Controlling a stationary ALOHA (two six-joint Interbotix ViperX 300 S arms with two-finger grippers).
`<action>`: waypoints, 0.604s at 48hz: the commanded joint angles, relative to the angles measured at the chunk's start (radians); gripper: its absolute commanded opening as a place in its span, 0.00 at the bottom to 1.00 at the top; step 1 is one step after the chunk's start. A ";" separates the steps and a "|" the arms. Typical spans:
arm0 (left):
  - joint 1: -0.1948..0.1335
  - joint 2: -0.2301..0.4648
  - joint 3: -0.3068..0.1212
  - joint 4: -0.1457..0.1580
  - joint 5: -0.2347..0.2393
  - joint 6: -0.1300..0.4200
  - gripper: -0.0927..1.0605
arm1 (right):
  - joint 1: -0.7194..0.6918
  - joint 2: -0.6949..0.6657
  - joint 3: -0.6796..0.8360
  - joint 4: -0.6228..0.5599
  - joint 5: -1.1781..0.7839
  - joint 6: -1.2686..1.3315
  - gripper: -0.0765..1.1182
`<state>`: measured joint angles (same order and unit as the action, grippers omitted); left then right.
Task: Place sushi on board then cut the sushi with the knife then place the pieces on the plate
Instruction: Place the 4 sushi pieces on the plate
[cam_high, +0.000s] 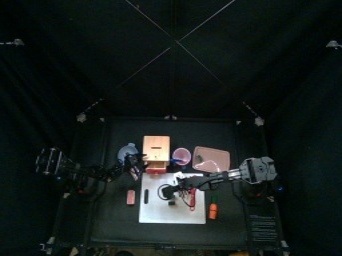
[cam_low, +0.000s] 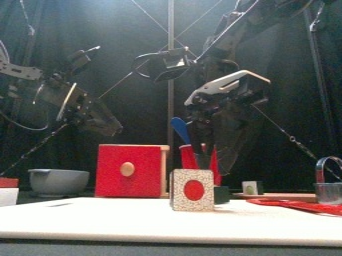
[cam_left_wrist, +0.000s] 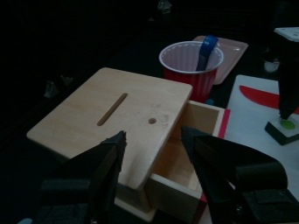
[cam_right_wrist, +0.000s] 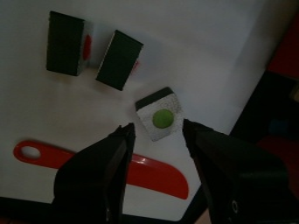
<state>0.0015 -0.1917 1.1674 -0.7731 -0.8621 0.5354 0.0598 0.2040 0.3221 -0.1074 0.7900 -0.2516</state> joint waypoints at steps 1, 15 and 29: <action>0.000 0.002 -0.018 -0.009 -0.005 0.002 0.85 | -0.006 -0.021 0.002 -0.005 -0.015 -0.002 0.76; 0.002 0.015 -0.015 -0.009 -0.005 0.000 0.85 | -0.011 0.017 -0.011 -0.009 -0.046 -0.002 0.76; 0.002 0.020 -0.014 -0.011 -0.005 0.000 0.85 | -0.011 0.055 -0.032 -0.025 -0.046 -0.002 0.76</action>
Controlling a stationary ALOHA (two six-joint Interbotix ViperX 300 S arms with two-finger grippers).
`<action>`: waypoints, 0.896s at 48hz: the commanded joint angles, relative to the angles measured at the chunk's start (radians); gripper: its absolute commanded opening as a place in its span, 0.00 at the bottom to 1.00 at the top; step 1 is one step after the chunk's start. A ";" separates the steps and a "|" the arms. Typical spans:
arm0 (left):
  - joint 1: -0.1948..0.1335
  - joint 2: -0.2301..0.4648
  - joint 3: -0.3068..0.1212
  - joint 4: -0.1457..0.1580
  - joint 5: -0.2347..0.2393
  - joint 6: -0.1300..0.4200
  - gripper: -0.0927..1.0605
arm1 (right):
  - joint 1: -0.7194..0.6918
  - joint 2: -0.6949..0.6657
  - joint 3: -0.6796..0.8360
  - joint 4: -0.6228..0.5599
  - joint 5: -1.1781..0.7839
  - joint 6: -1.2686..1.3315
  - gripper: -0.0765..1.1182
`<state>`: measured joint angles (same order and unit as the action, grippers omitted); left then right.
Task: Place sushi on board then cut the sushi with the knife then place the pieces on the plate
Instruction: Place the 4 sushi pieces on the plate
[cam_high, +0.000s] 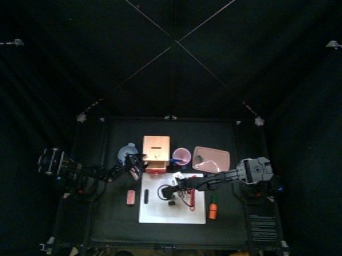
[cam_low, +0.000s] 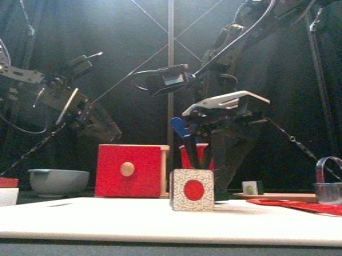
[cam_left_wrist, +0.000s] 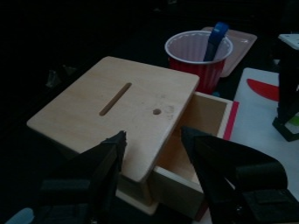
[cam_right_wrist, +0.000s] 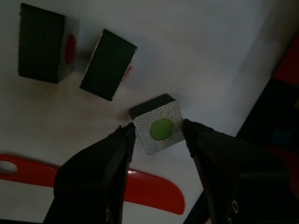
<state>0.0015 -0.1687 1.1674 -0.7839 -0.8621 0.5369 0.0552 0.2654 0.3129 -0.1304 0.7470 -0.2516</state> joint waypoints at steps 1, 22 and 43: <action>0.002 -0.003 -0.014 0.000 -0.003 -0.002 0.85 | -0.006 -0.003 -0.025 -0.002 -0.003 -0.002 0.76; 0.003 -0.003 -0.012 -0.009 0.018 0.000 0.85 | -0.020 0.003 -0.025 0.032 -0.020 0.017 0.75; 0.005 -0.003 -0.009 -0.009 0.020 0.002 0.84 | -0.061 -0.055 0.012 0.104 -0.021 0.035 0.54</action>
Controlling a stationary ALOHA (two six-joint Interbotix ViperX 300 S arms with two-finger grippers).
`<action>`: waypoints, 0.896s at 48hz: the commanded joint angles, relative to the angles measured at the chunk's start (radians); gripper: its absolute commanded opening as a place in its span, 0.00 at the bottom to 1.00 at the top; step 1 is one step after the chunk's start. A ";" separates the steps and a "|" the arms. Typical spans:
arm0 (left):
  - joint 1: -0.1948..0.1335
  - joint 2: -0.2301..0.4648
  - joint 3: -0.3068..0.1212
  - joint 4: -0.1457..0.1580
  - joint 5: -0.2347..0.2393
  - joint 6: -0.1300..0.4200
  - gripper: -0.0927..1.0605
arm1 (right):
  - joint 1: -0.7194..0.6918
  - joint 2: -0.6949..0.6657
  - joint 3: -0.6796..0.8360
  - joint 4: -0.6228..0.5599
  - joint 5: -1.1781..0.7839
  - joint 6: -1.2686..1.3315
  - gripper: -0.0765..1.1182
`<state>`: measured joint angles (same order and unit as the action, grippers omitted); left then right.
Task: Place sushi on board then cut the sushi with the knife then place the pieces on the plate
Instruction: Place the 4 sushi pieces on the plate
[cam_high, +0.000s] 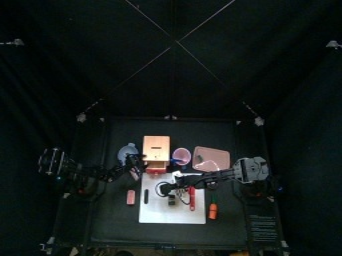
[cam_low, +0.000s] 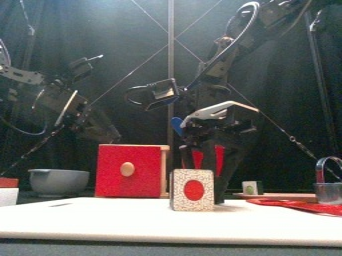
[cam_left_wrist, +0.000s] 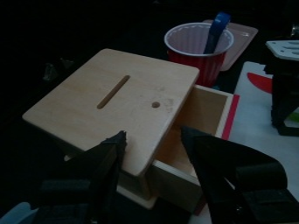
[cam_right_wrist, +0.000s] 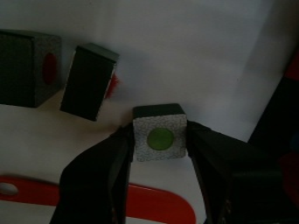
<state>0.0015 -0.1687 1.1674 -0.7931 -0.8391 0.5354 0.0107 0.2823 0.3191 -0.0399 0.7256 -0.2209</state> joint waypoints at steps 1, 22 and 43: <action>0.005 -0.003 -0.009 0.000 -0.003 0.003 0.85 | -0.020 -0.081 0.011 0.020 0.002 0.005 0.53; 0.002 -0.005 -0.014 0.006 -0.005 0.011 0.85 | -0.209 -0.471 0.357 0.150 -0.005 0.264 0.51; 0.000 -0.005 -0.017 0.069 -0.005 0.011 0.84 | -0.500 -0.764 0.638 0.058 -0.140 0.351 0.51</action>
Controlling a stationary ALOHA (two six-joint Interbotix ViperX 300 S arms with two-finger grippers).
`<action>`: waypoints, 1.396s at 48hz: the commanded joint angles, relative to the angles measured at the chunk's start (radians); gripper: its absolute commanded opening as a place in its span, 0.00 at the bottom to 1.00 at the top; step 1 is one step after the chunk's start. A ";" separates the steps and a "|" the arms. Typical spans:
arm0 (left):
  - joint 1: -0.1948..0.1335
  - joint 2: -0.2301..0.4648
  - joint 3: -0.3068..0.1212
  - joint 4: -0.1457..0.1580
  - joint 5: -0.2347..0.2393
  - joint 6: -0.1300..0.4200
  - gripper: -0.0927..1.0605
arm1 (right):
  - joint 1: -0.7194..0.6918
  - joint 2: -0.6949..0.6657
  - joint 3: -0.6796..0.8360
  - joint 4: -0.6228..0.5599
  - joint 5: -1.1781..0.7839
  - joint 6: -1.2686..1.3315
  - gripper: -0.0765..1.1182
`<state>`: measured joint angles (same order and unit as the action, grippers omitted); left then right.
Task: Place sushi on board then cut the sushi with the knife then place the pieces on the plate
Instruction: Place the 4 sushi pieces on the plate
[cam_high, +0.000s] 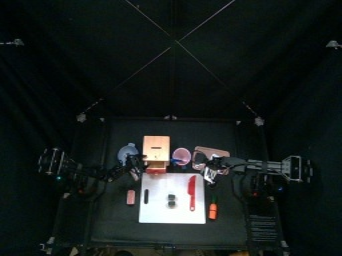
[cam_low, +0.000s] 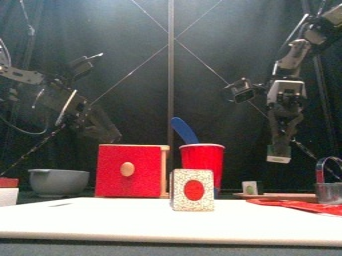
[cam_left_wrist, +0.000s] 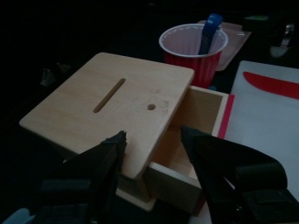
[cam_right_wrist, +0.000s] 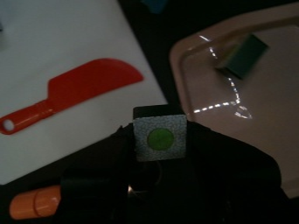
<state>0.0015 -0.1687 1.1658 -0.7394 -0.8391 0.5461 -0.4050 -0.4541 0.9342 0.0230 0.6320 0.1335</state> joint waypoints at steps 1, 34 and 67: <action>0.000 -0.005 -0.014 0.015 -0.003 0.000 0.84 | -0.100 -0.026 0.028 -0.005 -0.052 -0.003 0.51; 0.002 -0.006 0.006 0.015 -0.005 -0.003 0.84 | -0.189 0.173 -0.012 -0.020 -0.178 -0.021 0.83; -0.002 -0.009 -0.014 0.015 -0.005 0.000 0.84 | 0.236 0.163 -0.199 0.129 -0.072 0.000 0.85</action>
<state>0.0015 -0.1703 1.1766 -0.7271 -0.8391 0.5461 -0.2531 -0.3252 0.8161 0.1181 0.5660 0.1365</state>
